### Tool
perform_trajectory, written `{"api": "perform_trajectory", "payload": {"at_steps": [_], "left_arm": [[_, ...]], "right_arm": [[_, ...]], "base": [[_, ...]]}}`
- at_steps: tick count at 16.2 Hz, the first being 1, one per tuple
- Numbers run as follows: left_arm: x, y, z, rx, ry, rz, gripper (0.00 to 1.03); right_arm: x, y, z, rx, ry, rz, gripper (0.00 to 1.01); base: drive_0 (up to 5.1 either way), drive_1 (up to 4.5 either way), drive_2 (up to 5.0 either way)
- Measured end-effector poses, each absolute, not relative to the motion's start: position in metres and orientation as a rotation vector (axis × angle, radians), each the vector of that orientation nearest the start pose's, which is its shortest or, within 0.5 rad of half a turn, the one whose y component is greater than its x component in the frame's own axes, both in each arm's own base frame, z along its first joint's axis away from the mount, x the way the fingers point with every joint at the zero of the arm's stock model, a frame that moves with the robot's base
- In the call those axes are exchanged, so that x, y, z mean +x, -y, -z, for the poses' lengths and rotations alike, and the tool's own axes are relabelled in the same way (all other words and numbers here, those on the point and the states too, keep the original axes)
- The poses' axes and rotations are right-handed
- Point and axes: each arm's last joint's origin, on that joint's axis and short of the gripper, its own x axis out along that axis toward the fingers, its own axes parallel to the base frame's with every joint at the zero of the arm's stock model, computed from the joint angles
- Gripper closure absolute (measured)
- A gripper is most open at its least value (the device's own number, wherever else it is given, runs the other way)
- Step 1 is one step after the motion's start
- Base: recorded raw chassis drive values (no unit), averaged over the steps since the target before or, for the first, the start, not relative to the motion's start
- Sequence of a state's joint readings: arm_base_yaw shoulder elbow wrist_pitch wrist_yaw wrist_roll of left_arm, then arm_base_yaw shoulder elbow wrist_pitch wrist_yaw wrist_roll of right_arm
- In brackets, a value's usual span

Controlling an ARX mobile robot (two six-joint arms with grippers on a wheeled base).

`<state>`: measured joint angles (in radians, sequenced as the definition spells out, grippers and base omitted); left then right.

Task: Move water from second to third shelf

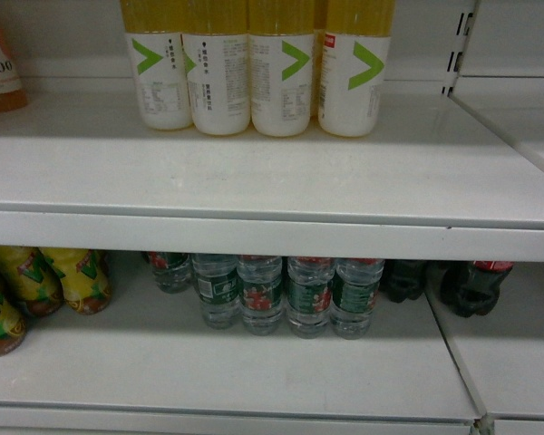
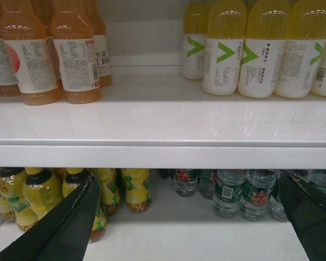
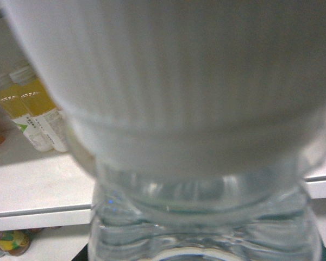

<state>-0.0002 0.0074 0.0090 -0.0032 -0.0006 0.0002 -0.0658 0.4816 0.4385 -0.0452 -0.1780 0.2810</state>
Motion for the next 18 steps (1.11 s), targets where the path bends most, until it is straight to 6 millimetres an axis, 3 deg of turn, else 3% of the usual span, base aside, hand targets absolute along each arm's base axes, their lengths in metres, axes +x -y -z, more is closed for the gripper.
{"api": "perform_trajectory", "payload": {"at_steps": [18], "left_arm": [[0.0976, 0.0000, -0.1656, 0.000, -0.002, 0.000, 0.05]], "right_arm": [[0.1294, 0.0034, -0.2665, 0.291, -0.104, -0.098, 0.58]], "base": [[-4.2, 2.12, 2.1]]}}
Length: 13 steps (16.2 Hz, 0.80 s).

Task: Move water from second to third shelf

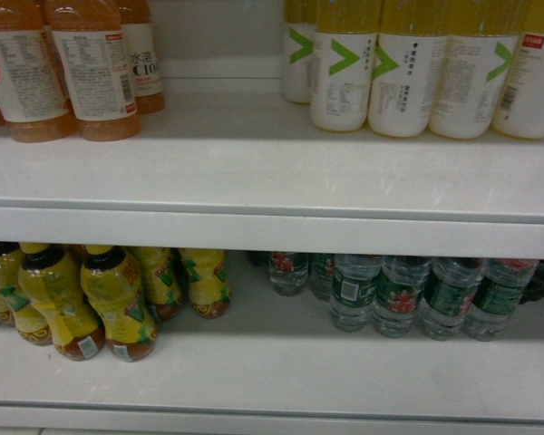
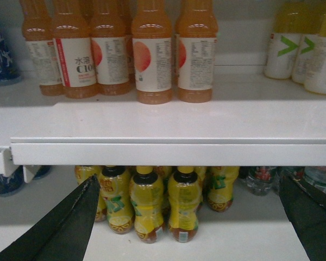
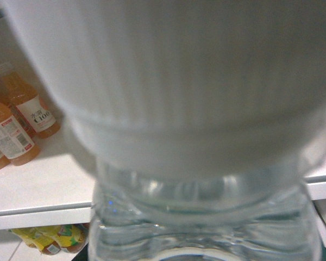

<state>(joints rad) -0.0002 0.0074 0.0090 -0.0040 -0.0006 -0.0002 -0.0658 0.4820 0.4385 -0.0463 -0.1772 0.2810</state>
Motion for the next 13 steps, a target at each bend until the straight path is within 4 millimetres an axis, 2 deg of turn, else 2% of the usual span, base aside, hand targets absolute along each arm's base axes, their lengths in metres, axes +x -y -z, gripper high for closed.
{"api": "perform_trajectory", "payload": {"at_steps": [13], "left_arm": [[0.0976, 0.0000, -0.1658, 0.000, -0.001, 0.000, 0.05]], "right_arm": [[0.1290, 0.0034, -0.2668, 0.291, -0.102, -0.098, 0.58]], "base": [[-4.3, 2.19, 2.2]]}}
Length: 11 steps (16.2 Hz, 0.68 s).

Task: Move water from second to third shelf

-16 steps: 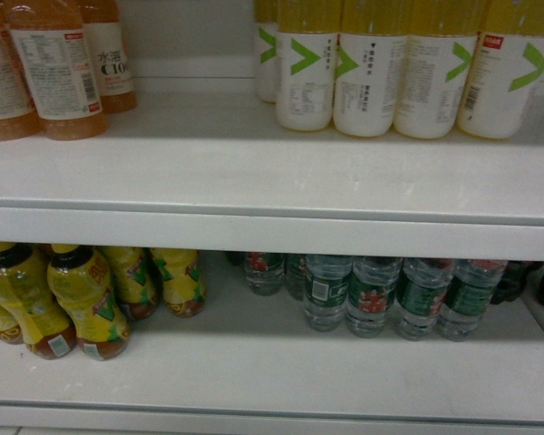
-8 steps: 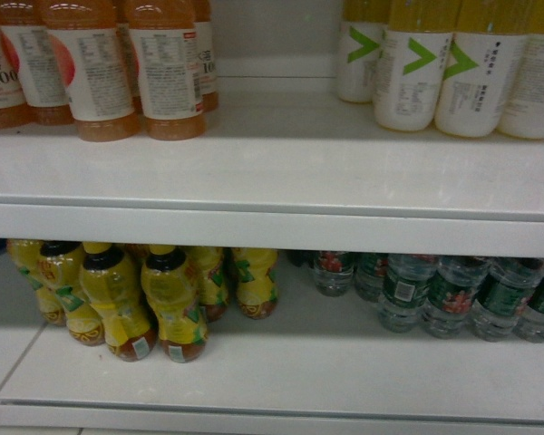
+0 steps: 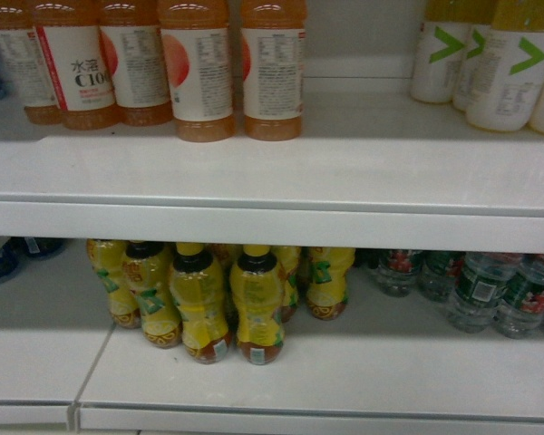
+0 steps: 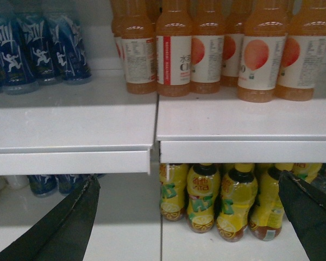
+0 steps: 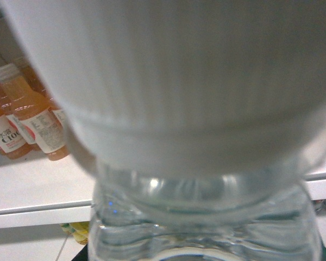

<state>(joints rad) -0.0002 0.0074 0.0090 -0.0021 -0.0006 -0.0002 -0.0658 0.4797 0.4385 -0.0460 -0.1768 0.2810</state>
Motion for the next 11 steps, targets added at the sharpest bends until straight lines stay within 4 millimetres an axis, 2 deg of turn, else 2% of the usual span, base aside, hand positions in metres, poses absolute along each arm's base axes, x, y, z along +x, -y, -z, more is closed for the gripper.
{"api": "perform_trajectory", "payload": {"at_steps": [11], "left_arm": [[0.0976, 0.0000, -0.1656, 0.000, -0.003, 0.000, 0.05]], "right_arm": [[0.1294, 0.0034, -0.2666, 0.291, -0.104, -0.099, 0.58]], "base": [[-4.4, 2.12, 2.1]]}}
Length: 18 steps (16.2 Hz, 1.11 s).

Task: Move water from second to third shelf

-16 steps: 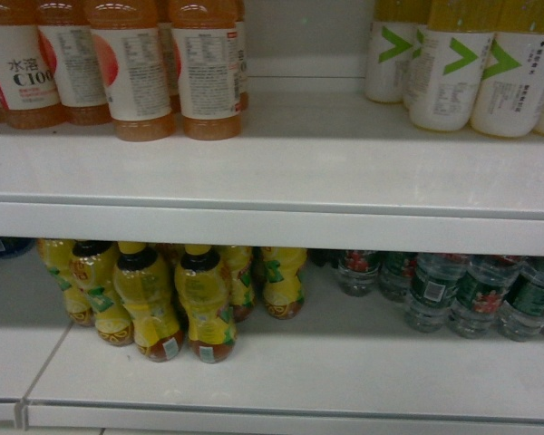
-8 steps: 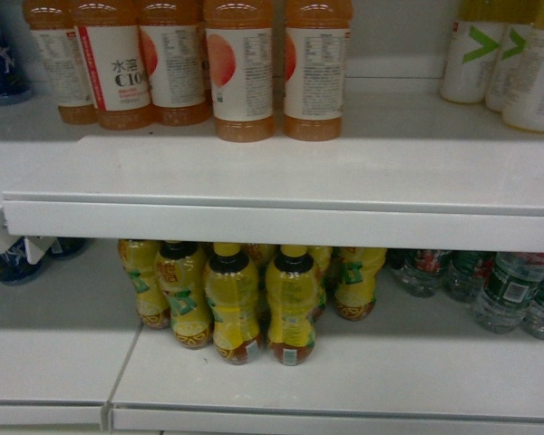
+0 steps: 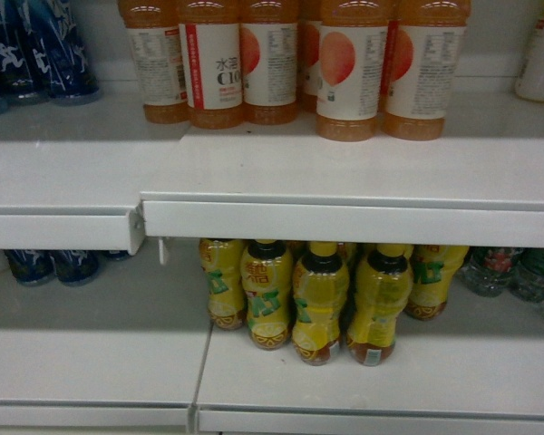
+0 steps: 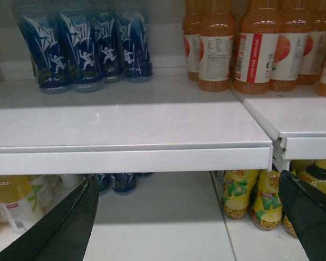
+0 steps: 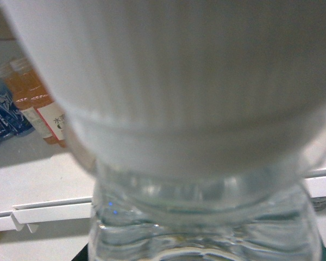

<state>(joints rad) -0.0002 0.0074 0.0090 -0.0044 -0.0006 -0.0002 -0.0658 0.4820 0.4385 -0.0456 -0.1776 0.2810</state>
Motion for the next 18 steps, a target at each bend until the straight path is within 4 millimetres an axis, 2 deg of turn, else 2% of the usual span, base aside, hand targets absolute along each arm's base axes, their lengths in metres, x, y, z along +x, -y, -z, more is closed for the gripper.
{"api": "perform_trajectory", "payload": {"at_steps": [18], "left_arm": [[0.0976, 0.0000, -0.1658, 0.000, 0.000, 0.000, 0.05]], "right_arm": [[0.1293, 0.0033, -0.2666, 0.291, -0.103, -0.099, 0.58]], "base": [[-4.4, 2.12, 2.1]]}}
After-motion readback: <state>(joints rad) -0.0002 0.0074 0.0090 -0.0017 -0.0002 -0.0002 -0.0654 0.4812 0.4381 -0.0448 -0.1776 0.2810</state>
